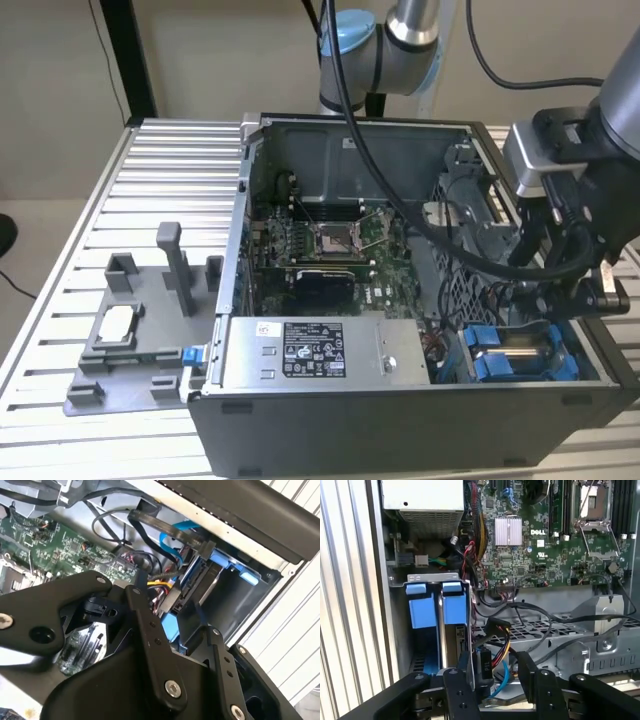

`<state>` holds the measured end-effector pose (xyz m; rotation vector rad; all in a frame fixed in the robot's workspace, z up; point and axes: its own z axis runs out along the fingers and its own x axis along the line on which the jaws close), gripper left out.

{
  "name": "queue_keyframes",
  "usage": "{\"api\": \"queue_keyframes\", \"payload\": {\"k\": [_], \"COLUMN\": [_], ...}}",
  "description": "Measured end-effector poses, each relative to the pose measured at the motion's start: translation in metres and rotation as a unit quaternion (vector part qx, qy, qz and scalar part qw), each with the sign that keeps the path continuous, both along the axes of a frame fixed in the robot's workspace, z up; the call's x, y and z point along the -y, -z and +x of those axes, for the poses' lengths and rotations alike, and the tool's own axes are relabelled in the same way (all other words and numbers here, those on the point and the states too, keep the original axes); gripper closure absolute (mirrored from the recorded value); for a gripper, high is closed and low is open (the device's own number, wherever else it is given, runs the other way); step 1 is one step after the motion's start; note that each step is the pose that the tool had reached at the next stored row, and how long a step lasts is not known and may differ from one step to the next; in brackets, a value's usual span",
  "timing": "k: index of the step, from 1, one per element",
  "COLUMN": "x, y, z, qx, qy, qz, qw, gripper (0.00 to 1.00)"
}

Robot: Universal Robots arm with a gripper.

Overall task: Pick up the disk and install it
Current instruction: 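Insert the first disk wire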

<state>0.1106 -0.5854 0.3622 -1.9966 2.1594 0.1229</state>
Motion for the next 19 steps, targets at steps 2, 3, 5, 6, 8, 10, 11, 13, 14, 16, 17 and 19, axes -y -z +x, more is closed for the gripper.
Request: {"api": "queue_keyframes", "payload": {"k": [2,3,5,6,8,10,11,13,14,16,17,19], "x": [0.0000,0.0000,0.0003,0.0003,0.0003,0.0003,0.0003,0.0002,0.0002,0.0003,0.0003,0.0002], "y": [0.0007,0.0009,0.0023,0.0031,0.0044,0.0046,0.0048,0.0050,0.0050,0.0046,0.0044,0.0040], "z": [0.0001,0.0001,0.0001,0.0001,0.0002,0.0002,0.0001,0.0001,0.0001,0.0001,0.0001,0.0001], "qx": [0.0010,0.0010,0.0019,0.0033,0.0055,0.0057,0.0057,0.0057,0.0057,0.0057,0.0057,0.0057], "qy": [0.000,0.000,-0.001,-0.001,-0.001,-0.001,-0.001,-0.001,-0.001,-0.001,-0.001,-0.001], "qz": [-0.0001,0.0000,0.0004,0.0003,0.0002,0.0001,0.0001,0.0002,0.0002,0.0004,0.0004,0.0002], "qw": [1.00000,1.00000,1.00000,0.99999,0.99998,0.99998,0.99998,0.99998,0.99998,0.99998,0.99998,0.99998], "gripper": [0.00,0.00,0.00,0.00,0.00,0.00,0.00,0.00,0.00,0.00,0.00,0.00]}}
